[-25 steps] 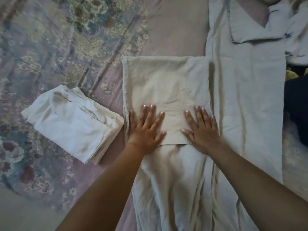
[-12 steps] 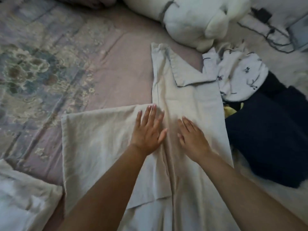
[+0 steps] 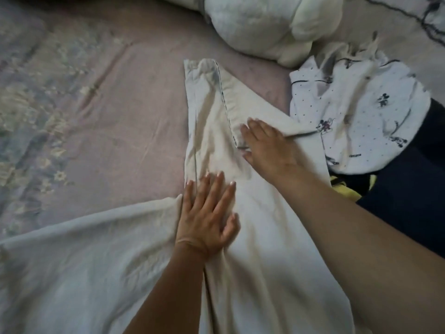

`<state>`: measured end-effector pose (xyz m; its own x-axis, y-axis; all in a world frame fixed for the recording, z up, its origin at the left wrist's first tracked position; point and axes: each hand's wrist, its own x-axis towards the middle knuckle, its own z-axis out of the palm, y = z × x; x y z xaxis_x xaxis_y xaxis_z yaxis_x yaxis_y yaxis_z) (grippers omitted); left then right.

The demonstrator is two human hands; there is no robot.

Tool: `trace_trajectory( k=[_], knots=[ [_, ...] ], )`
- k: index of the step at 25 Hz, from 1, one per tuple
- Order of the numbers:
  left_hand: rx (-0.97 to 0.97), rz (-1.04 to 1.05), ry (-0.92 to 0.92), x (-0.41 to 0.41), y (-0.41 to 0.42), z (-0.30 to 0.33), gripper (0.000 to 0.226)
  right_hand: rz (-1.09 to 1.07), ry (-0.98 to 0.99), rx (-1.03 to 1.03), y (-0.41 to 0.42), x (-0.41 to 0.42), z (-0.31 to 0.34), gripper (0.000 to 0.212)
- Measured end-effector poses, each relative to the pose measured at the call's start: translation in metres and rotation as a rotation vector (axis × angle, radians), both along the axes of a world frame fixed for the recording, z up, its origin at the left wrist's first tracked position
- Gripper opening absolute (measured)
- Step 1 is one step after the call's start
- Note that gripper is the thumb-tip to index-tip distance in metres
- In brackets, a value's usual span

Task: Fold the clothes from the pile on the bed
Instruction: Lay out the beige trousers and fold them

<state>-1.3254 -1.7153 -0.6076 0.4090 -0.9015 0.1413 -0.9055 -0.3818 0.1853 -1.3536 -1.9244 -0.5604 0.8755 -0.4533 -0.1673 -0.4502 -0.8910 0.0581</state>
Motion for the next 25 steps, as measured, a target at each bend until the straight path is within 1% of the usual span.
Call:
trace_trajectory(
  k=[1,2,3,4,5,6,8,10,12,14,15,16,17,19,20,21,22,23,24,25],
  knots=[
    [-0.009,0.002,-0.016,0.000,-0.001,0.000,0.066,0.059,-0.015,-0.035,-0.004,0.011,-0.004,0.066],
    [-0.010,0.006,-0.017,0.000,-0.002,0.000,0.066,0.113,-0.014,-0.107,-0.006,0.019,-0.008,0.061],
    [-0.009,0.009,-0.019,0.001,-0.003,-0.002,0.066,0.160,-0.019,-0.196,-0.007,0.025,-0.006,0.048],
    [-0.005,0.006,-0.020,0.002,-0.004,-0.004,0.065,0.224,-0.079,-0.282,-0.011,0.026,-0.005,0.031],
    [-0.005,0.005,-0.025,0.002,-0.004,-0.005,0.065,0.254,-0.181,-0.337,-0.015,0.027,0.002,0.020],
    [-0.004,0.003,-0.031,0.003,-0.004,-0.005,0.065,0.262,-0.291,-0.353,-0.018,0.026,0.008,0.017],
    [0.000,0.001,-0.029,0.000,-0.003,-0.003,0.065,0.197,-0.485,-0.257,-0.022,0.017,0.026,0.012],
    [0.038,-0.006,-0.020,0.002,-0.003,-0.005,0.066,0.138,-0.662,-0.118,-0.015,-0.004,0.041,0.018],
    [0.093,-0.011,0.003,0.002,-0.003,-0.003,0.066,-0.017,-0.725,0.106,0.005,-0.037,0.060,0.019],
    [0.160,-0.018,0.047,0.003,-0.007,0.005,0.068,-0.192,-0.699,0.396,0.031,-0.077,0.075,0.018],
    [0.177,0.006,0.109,0.003,-0.005,0.010,0.071,-0.274,-0.708,0.482,0.048,-0.101,0.081,0.017],
    [0.136,0.069,0.266,0.000,-0.002,0.023,0.076,-0.369,-0.736,0.552,0.066,-0.125,0.086,0.016],
    [0.008,0.189,0.536,-0.003,0.000,0.039,0.080,-0.479,-0.762,0.619,0.085,-0.147,0.093,0.017],
    [-0.382,0.528,1.351,-0.015,0.009,0.083,0.084,-0.717,-0.811,0.752,0.123,-0.186,0.105,0.015],
    [-0.508,0.685,1.707,-0.025,0.018,0.105,0.079,-0.816,-0.821,0.784,0.138,-0.205,0.108,0.012],
    [-0.599,0.822,1.928,-0.037,0.032,0.118,0.069,-0.896,-0.813,0.789,0.150,-0.222,0.110,0.010],
    [-0.624,0.957,1.980,-0.049,0.045,0.123,0.057,-0.968,-0.803,0.783,0.157,-0.237,0.109,0.014],
    [-0.616,1.072,1.931,-0.061,0.057,0.123,0.043,-1.032,-0.793,0.780,0.161,-0.249,0.109,0.022],
    [-0.584,1.170,1.814,-0.069,0.070,0.121,0.036,-1.091,-0.789,0.793,0.164,-0.260,0.109,0.030],
    [-0.548,1.218,1.705,-0.072,0.082,0.113,0.039,-1.131,-0.776,0.815,0.165,-0.268,0.108,0.037]
  ],
)
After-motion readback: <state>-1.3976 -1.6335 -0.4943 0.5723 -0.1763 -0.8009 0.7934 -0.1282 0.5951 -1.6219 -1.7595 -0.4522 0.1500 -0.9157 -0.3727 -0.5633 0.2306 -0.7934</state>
